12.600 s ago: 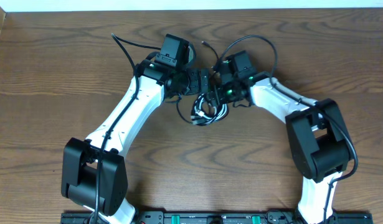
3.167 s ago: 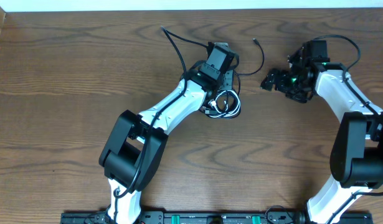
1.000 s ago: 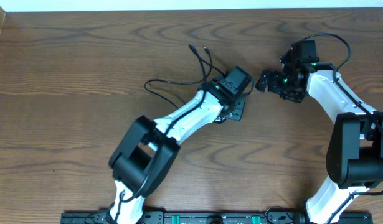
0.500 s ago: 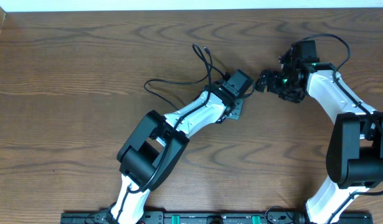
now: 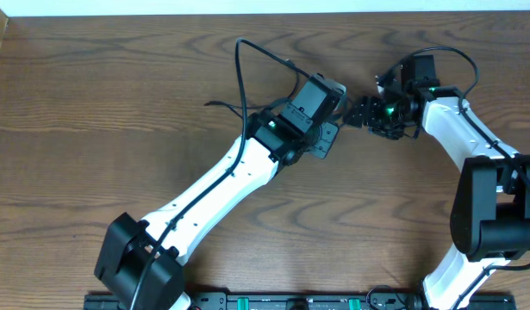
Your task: Untangle cables
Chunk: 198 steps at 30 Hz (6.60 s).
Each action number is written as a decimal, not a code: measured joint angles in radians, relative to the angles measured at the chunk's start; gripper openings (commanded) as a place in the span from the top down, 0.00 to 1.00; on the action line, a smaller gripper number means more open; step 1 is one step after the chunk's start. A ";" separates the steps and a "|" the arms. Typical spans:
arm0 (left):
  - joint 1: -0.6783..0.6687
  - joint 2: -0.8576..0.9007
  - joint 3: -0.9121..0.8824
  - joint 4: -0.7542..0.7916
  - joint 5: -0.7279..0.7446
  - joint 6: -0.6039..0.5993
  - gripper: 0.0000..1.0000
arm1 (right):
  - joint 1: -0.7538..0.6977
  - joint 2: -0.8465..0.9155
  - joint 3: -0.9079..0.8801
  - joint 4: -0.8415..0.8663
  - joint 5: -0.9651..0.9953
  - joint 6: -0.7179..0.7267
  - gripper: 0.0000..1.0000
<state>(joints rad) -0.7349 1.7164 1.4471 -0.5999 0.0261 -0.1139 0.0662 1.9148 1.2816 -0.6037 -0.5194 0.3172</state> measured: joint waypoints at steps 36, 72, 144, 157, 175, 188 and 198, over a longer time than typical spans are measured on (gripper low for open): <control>-0.001 0.026 -0.029 0.004 -0.262 0.084 0.93 | 0.012 -0.002 0.000 -0.057 0.230 0.009 0.99; 0.915 -0.155 -0.045 -0.151 0.515 -0.038 0.93 | -0.205 -0.208 0.285 -0.197 0.449 -0.044 0.96; 0.784 -0.113 -0.045 -0.134 1.110 0.372 0.93 | 0.374 0.040 0.187 -0.192 -0.248 -0.649 0.99; 0.784 -0.113 -0.045 -0.158 0.845 0.136 0.92 | 0.229 -0.325 0.188 -0.137 -0.243 -0.574 0.99; 0.784 -0.108 -0.045 -0.276 0.500 0.009 0.92 | -0.065 -0.502 0.188 -0.174 -0.119 -0.437 0.99; 0.784 -0.108 -0.045 -0.276 0.490 0.008 0.93 | -0.065 -0.390 0.188 -0.232 0.151 -0.281 0.99; 0.772 -0.108 -0.045 -0.212 0.541 0.006 0.92 | -0.063 -0.164 0.188 -0.307 0.153 -0.272 0.91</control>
<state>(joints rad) 0.0368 1.6089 1.4017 -0.8120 0.5674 -0.1081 0.0029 1.7512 1.4696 -0.9104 -0.3660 0.0452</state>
